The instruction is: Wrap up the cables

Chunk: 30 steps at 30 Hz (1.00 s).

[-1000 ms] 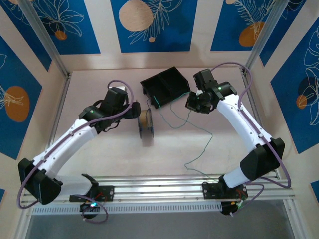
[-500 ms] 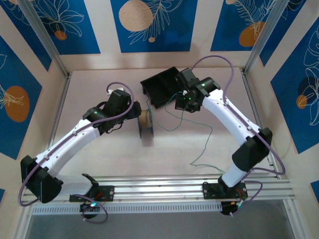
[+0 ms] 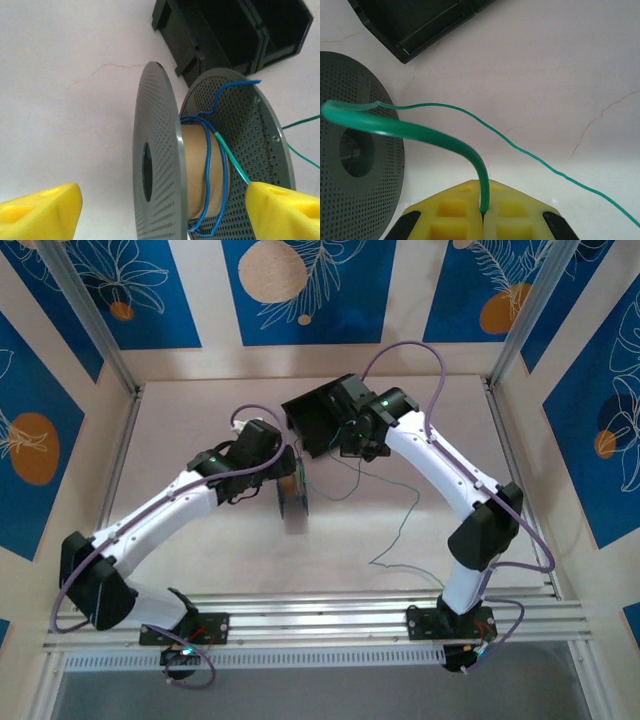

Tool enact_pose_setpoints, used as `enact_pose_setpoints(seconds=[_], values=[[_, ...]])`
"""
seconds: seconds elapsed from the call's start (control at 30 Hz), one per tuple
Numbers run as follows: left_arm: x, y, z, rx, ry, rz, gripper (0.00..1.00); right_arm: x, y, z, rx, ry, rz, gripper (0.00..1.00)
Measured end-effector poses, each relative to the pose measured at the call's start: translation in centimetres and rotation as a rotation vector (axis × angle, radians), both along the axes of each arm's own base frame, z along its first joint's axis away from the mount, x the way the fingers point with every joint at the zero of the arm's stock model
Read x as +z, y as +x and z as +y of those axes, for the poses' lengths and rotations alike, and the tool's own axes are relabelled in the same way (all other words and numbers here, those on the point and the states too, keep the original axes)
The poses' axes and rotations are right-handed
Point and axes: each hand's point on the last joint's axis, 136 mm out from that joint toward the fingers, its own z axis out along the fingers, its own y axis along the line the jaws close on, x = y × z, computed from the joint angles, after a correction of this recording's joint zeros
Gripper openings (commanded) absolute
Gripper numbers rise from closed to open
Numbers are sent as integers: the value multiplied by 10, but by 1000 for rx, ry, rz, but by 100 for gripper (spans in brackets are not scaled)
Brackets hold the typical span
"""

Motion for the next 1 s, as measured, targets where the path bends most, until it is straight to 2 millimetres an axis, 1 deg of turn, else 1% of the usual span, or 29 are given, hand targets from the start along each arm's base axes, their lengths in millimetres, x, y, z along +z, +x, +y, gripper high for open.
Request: enact_pose_setpoints(seconds=[0.13,0.33,0.5,0.7,0.83,1.0], values=[[-6,-1,-5,-12,22,25,76,-4,-7,9,-5,-25,9,0],[-12,0,-5,-7,38,42,66,-14,-13,15,-29,-49,33,0],[-17,1,-3,2,57,53,65,-13,-13,15,-53,-36,29,0],[-18,2,-2,18,49,55,63,-14,-11,19,-62,-1,9,0],[-18,5,-2,33,11,67,62,-12,-12,20,-59,31,-4,0],[-14,11,-6,47,-64,70,58,-11,-10,21,-58,86,-33,0]])
